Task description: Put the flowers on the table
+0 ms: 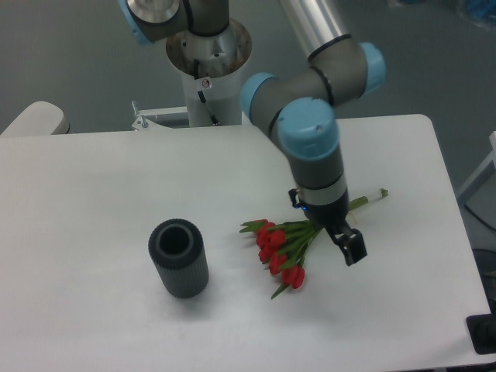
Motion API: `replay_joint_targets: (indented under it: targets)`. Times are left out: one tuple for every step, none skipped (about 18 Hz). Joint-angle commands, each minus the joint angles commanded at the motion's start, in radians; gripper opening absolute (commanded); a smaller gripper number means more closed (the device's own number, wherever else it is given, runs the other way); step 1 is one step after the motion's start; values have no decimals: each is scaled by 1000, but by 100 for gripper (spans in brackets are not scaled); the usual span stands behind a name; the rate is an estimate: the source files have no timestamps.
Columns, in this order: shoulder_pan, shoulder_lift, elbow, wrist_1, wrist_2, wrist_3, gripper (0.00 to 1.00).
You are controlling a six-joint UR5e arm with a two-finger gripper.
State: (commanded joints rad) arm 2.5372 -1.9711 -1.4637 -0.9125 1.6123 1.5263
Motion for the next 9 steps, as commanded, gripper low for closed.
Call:
replay_joint_targets:
  targets:
    - [0, -3, 25, -28, -14, 0, 100]
    - [5, -5, 49, -55, -21, 0, 100]
    - [8, -8, 71, -81, -32, 0, 100]
    - [15, -11, 89, -98, -49, 0, 100]
    - [31, -12, 106, -112, -81, 0, 100]
    - [38, -14, 124, -126, -118, 0, 100]
    - [51, -15, 141, -140, -150, 0, 100]
    - [60, -17, 154, -154, -176, 0, 100]
    - [66, -18, 164, -158, -199, 0, 100]
